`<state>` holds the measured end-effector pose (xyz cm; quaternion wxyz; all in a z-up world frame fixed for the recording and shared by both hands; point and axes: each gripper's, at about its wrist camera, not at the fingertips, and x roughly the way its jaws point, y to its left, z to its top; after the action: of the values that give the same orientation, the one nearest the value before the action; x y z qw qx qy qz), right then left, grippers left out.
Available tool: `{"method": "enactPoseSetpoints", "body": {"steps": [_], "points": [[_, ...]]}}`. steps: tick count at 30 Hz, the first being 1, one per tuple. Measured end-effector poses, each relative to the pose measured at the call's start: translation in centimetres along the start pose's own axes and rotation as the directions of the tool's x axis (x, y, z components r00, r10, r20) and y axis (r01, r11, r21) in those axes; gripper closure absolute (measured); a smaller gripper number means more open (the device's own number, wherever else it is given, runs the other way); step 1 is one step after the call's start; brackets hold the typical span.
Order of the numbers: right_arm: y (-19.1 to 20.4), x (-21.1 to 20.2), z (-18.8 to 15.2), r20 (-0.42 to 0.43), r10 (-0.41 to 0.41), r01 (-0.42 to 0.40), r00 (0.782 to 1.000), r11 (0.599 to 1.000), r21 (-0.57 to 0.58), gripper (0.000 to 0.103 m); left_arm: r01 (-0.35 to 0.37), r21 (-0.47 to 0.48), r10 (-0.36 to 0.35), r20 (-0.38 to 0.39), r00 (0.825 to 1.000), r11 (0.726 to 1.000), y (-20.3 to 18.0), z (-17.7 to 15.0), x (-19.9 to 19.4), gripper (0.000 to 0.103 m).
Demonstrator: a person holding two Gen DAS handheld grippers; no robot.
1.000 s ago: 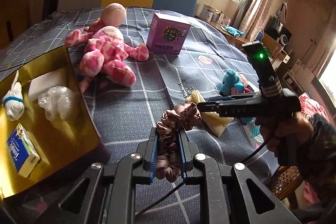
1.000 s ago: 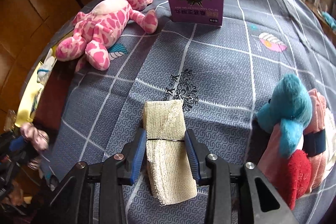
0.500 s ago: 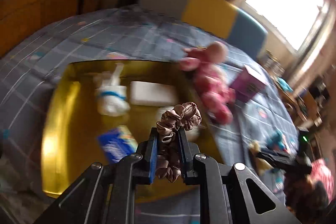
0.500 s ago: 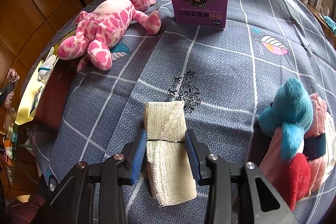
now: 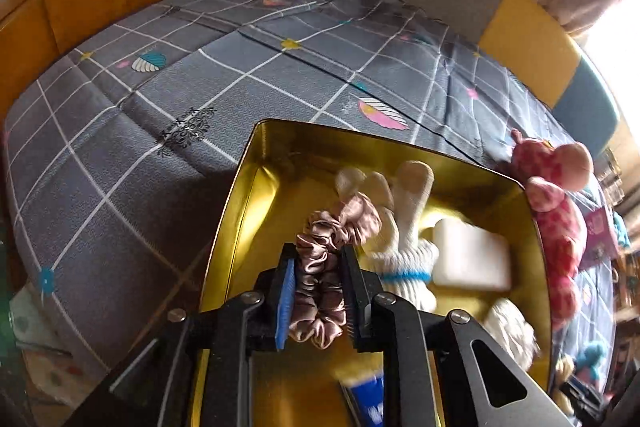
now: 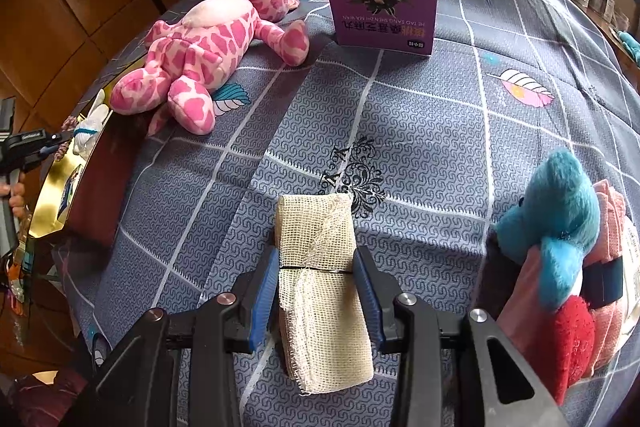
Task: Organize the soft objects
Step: 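Release the scrunchie into the gold tray with the left tool while the right tool holds the bag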
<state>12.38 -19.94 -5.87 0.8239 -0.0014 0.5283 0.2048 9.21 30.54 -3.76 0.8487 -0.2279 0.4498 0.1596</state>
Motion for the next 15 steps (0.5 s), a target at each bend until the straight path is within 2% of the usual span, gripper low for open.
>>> {"method": "enactPoseSetpoints", "body": {"steps": [3, 5, 9, 15], "points": [[0.0, 0.1, 0.0, 0.001, 0.001, -0.001, 1.0, 1.0, -0.003, 0.064, -0.028, 0.02, 0.028, 0.008, 1.0, 0.999, 0.1, 0.7, 1.3, 0.061], [0.1, 0.1, -0.1, 0.003, -0.003, 0.003, 1.0, 1.0, -0.011, 0.064, -0.036, -0.003, 0.036, 0.0, 0.999, 0.999, 0.5, 0.7, 1.7, 0.05], [0.2, 0.2, -0.1, 0.003, -0.004, 0.004, 1.0, 1.0, -0.016, 0.063, -0.051, 0.007, 0.05, 0.026, 0.998, 0.999, 0.4, 0.4, 0.8, 0.05], [0.0, 0.1, 0.0, 0.001, 0.002, -0.002, 1.0, 1.0, 0.005, 0.063, -0.066, 0.123, 0.05, 0.127, 0.991, 0.99, -2.1, -3.4, -3.4, 0.044]]}}
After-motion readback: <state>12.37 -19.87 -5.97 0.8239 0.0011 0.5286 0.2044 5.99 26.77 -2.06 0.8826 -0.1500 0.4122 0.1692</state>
